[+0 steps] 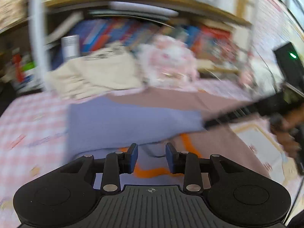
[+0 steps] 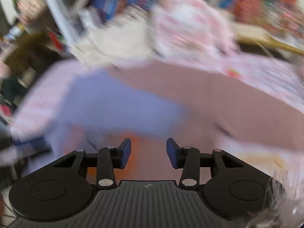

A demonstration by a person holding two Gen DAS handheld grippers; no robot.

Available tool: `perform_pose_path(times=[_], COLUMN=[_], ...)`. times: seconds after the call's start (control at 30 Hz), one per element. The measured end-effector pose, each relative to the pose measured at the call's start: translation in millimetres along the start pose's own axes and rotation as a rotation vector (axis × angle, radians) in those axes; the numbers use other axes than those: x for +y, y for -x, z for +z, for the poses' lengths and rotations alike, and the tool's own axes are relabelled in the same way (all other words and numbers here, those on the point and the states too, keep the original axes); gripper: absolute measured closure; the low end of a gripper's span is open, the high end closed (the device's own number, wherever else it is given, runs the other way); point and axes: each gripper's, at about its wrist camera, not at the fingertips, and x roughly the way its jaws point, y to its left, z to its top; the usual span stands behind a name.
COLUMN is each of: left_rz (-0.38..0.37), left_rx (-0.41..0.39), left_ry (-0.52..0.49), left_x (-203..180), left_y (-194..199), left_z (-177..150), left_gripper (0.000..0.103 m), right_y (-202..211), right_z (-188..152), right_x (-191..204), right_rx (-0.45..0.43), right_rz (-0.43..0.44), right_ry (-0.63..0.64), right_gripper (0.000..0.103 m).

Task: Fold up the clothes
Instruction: 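Lift the sweater with both grippers and shake it open above the table, then lay the sweater flat on the table and open both grippers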

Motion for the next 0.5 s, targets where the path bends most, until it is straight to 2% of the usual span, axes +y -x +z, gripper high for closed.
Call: perform_pose_path(times=[0.13, 0.2, 0.27, 0.3, 0.37, 0.5], left_rz=[-0.045, -0.047, -0.044, -0.035, -0.01, 0.046], left_rx=[0.016, 0.021, 0.038, 0.051, 0.067, 0.104], left_ry=[-0.177, -0.278, -0.369, -0.399, -0.434, -0.479], left_x=[-46.6, -69.6, -89.6, -95.7, -104.8, -115.9], left_y=[-35.2, -51.2, -67.4, -75.9, -89.6, -107.0], left_z=[10.0, 12.5, 14.6, 16.5, 18.5, 19.0], left_gripper=[0.056, 0.056, 0.056, 0.056, 0.056, 0.056], right_y=[25.3, 31.4, 34.5, 36.0, 39.1, 45.0], right_z=[-50.6, -69.9, -78.1, -82.2, -90.3, -100.8], right_x=[-23.4, -23.7, -18.6, -16.1, -11.0, -10.2], right_rx=[0.049, 0.077, 0.099, 0.11, 0.132, 0.153], right_rz=[-0.054, -0.063, -0.035, -0.022, 0.006, 0.054], right_ry=[0.019, 0.041, 0.073, 0.089, 0.121, 0.134], right_gripper=[0.063, 0.063, 0.073, 0.083, 0.089, 0.09])
